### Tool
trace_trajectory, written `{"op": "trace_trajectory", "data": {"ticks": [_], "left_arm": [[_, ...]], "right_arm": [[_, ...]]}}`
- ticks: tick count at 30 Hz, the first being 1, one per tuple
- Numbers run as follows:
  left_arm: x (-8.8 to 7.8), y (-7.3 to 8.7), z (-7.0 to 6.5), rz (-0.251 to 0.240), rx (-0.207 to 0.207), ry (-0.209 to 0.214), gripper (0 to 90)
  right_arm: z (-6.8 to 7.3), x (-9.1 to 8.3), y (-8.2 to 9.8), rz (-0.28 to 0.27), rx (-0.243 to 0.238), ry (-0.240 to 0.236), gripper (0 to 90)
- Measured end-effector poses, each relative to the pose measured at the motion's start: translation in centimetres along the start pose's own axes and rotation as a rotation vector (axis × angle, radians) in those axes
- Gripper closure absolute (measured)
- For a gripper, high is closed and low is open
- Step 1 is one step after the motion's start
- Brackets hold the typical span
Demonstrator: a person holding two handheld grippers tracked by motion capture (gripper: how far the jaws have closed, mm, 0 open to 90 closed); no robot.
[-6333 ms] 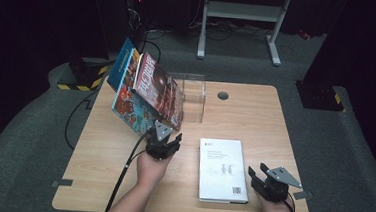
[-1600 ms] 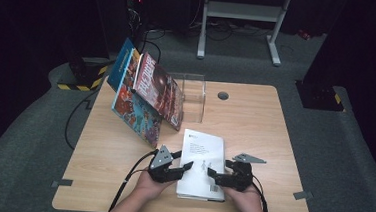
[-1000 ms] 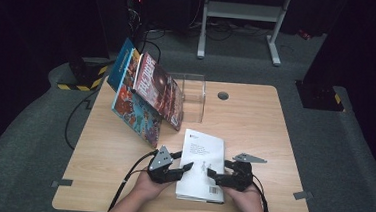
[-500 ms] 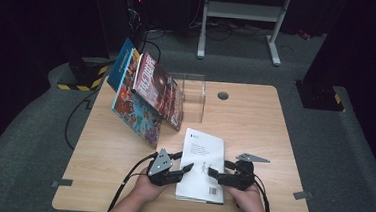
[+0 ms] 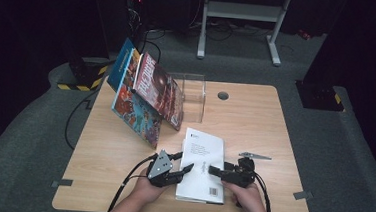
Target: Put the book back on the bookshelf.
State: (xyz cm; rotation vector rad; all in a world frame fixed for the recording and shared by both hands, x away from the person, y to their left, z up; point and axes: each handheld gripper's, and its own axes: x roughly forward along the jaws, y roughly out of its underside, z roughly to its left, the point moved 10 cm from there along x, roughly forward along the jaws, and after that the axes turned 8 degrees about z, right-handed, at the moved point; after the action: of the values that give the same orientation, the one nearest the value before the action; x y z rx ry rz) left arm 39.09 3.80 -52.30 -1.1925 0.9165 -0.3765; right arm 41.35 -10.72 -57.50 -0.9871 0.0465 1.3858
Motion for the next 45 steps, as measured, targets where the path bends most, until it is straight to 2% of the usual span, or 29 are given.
{"op": "trace_trajectory", "data": {"ticks": [7, 11, 19, 22, 25, 27, 34, 39, 45], "left_arm": [[-0.2, -0.2, -0.2, -0.015, 0.022, -0.003, 49.1], [-0.1, -0.1, -0.1, -0.012, 0.003, 0.008, 49.0], [0.6, 0.1, 0.1, 0.012, -0.061, 0.038, 49.3], [0.9, 0.5, 0.4, 0.036, -0.099, 0.043, 49.3], [0.9, 0.3, 0.4, 0.027, -0.106, 0.039, 49.3], [0.8, 0.2, 0.3, 0.014, -0.113, 0.036, 49.4], [0.9, -0.3, 0.4, 0.019, -0.110, 0.023, 49.6], [0.8, -0.8, 0.5, 0.011, -0.105, 0.011, 49.8], [0.8, -1.0, 0.7, 0.003, -0.132, 0.011, 50.6]], "right_arm": [[0.3, 0.1, 0.1, 0.013, 0.037, -0.063, 7.3], [0.3, 0.1, 0.1, 0.031, 0.036, -0.049, 7.9], [0.5, -0.7, -0.1, 0.008, 0.009, 0.002, 14.7], [0.8, -1.2, -0.3, -0.023, -0.040, 0.044, 18.4], [1.2, -1.7, -0.7, -0.055, -0.104, 0.088, 21.8], [1.3, -2.3, -1.0, -0.088, -0.105, 0.083, 25.4], [1.7, -2.8, -1.3, -0.129, -0.161, 0.125, 26.3], [2.2, -3.4, -1.8, -0.162, -0.229, 0.176, 26.7], [2.5, -3.6, -2.1, -0.188, -0.248, 0.195, 27.4]]}}
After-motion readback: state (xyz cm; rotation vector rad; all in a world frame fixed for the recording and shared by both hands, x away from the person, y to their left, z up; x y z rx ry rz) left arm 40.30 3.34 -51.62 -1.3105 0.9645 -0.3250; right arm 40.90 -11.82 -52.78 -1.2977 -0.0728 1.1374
